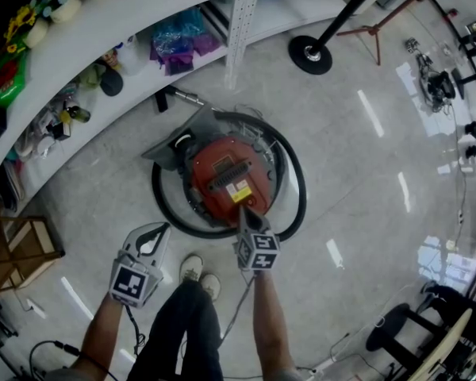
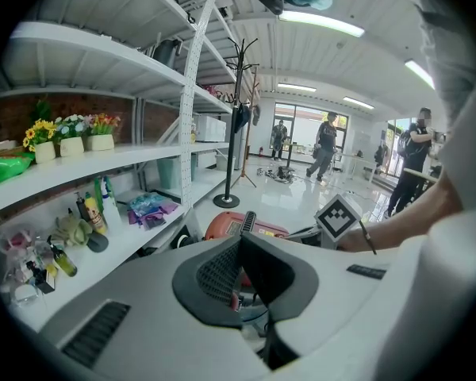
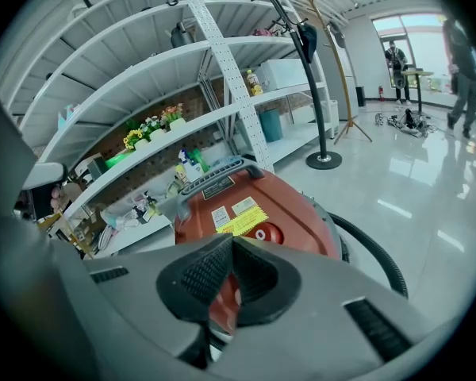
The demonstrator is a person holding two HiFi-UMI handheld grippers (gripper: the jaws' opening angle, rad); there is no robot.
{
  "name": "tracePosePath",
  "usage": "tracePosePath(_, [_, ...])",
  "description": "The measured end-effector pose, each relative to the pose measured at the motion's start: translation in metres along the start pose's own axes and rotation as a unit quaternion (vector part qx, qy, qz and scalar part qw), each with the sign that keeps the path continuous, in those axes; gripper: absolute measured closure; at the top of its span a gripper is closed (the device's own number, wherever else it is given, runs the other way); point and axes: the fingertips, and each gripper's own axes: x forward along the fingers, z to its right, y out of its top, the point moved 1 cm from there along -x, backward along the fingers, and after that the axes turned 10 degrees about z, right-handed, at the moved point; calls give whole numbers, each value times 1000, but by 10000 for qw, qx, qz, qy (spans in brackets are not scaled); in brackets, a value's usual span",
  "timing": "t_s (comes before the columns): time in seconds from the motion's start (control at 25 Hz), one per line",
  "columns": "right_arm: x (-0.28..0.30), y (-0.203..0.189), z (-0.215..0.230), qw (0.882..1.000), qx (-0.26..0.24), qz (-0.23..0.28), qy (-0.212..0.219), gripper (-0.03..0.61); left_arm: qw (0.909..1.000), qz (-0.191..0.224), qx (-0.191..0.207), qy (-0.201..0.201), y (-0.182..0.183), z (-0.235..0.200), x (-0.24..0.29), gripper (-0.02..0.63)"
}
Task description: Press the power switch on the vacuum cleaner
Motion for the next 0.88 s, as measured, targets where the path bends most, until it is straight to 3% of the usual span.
tracePosePath(0.88, [-71, 50, -22, 9991, -70, 420, 87, 566, 9997, 244, 31, -64, 45, 20, -9, 607])
